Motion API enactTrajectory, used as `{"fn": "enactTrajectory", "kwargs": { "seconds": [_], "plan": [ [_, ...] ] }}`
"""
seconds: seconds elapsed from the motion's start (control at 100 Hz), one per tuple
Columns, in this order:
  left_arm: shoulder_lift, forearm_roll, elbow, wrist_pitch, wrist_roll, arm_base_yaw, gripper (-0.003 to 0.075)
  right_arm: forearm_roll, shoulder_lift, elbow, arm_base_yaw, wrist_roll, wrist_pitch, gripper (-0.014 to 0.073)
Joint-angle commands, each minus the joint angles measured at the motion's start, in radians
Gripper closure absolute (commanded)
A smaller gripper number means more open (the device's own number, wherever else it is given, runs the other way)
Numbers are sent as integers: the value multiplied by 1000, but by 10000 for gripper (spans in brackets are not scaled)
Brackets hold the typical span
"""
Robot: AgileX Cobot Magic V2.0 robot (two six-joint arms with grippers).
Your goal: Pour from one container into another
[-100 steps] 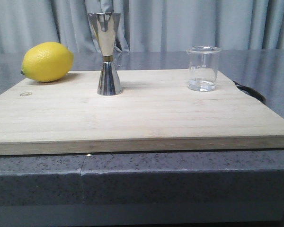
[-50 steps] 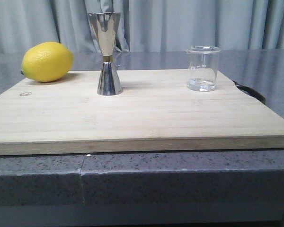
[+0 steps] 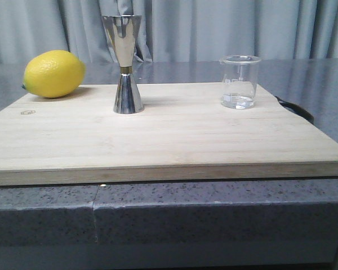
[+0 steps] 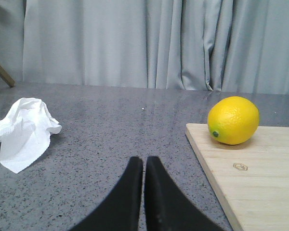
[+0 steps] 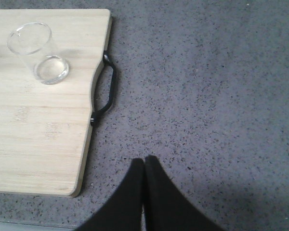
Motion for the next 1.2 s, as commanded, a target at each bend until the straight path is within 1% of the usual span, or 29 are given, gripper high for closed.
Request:
{"fn": "enactTrajectory", "kwargs": {
  "seconds": [0.0,0.06,0.14,0.91,0.95,1.07,1.19],
  "plan": [
    [-29,-13,14,-70,0,2,739,-15,-1,-34,-6,-1,-63,659],
    [-29,-17,14,-70,0,2,739,-15,-1,-34,-6,-1,-63,659],
    [-29,-68,14,-70,0,2,739,-15,-1,-34,-6,-1,-63,659],
    [-29,-68,14,-72,0,2,739,-12,-7,-32,-4,-1,-66,659],
    [-29,-68,14,-72,0,2,739,-29,-22,-26,-9,-1,-69,659],
    [-29,-68,14,-72,0,2,739,-34,-105,50,-61,-1,-166,659],
    [-29,-68,14,-72,0,2,739,-15,-222,184,-116,-1,-344,659]
  ]
}}
